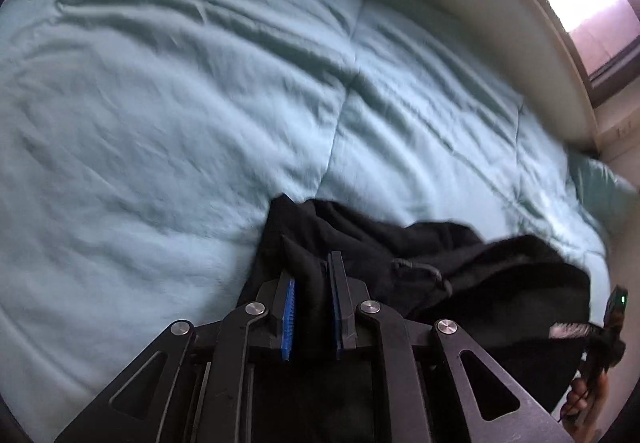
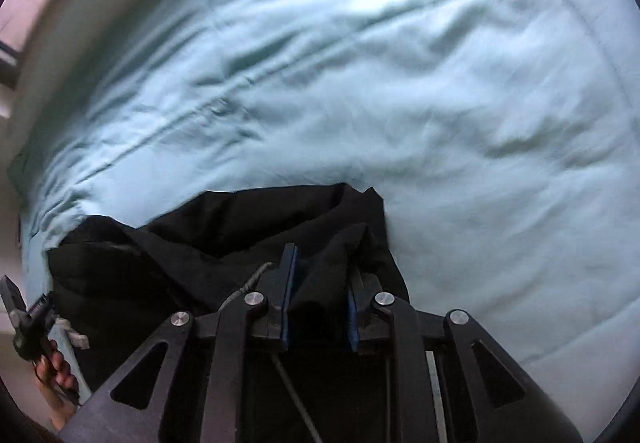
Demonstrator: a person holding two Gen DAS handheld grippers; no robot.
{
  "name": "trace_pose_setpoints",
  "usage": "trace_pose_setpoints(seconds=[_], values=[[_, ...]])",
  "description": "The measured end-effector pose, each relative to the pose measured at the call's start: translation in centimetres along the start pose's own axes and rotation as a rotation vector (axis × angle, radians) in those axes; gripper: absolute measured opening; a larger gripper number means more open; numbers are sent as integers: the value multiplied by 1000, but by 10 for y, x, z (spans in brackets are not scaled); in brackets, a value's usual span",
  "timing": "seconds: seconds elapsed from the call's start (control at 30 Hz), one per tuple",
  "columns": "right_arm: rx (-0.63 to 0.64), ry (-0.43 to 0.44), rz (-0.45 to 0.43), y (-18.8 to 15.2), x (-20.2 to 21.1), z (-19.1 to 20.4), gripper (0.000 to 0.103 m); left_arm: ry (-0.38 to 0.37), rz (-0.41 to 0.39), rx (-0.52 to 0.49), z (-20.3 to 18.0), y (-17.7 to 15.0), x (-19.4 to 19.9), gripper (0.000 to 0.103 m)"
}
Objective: Fold large clothes
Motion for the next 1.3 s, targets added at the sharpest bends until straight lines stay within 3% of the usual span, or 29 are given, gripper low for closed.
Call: trace_pose_setpoints(seconds=[0.2, 0.27, 0.33, 0.4, 0.57, 0.6, 0.63, 0.67, 0.87, 1.1, 1.13, 1.17, 1.2, 1.27, 1.3], values=[[2, 84, 35, 10, 6, -12, 27, -98, 91, -24, 5, 8, 15, 22], [-29, 166, 23, 13, 29, -25, 31, -206, 113, -80, -3, 12, 42, 37], [-54, 246, 2, 16, 54, -39, 43, -292, 138, -99, -7, 14, 65, 61], [-57, 279, -31, 16, 74, -48, 55, -347, 164, -107, -8, 16, 91, 65], [37, 185, -172, 13, 117, -52, 59, -287, 96, -162, -16, 22, 119, 66], [74, 127, -194, 11, 115, -46, 64, -260, 94, -170, -17, 24, 114, 66], [98, 106, -194, 10, 110, -43, 76, -229, 98, -183, -18, 25, 107, 66], [123, 98, -192, 9, 103, -40, 78, -196, 110, -204, -19, 26, 93, 66], [220, 109, -143, 18, 39, -34, 78, -112, 200, -276, -4, 33, 38, 66], [276, 168, -77, 38, -15, -22, 76, -245, 291, -223, 5, 38, 1, 66], [282, 203, -70, 38, -18, -18, 57, -241, 292, -219, 6, 39, -3, 66], [290, 200, -74, 37, -18, -14, 46, -246, 290, -212, 7, 39, -6, 66], [300, 179, -95, 35, -14, -12, 45, -255, 281, -209, 5, 39, -6, 66], [352, 99, -162, 26, -3, -4, 34, -238, 241, -221, 3, 38, -2, 48], [371, 50, -200, 19, 5, -1, 30, -224, 225, -230, 1, 37, 1, 34]])
Point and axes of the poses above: each gripper's, at about its wrist camera, not at the fingertips, and x roughly against the way its jaws point, z to its left, y to its top, the point moved 2 cm from there along -x, roughly the way its jaws point, and after that the axes turned 12 degrees about -y, right-handed, at the moved point
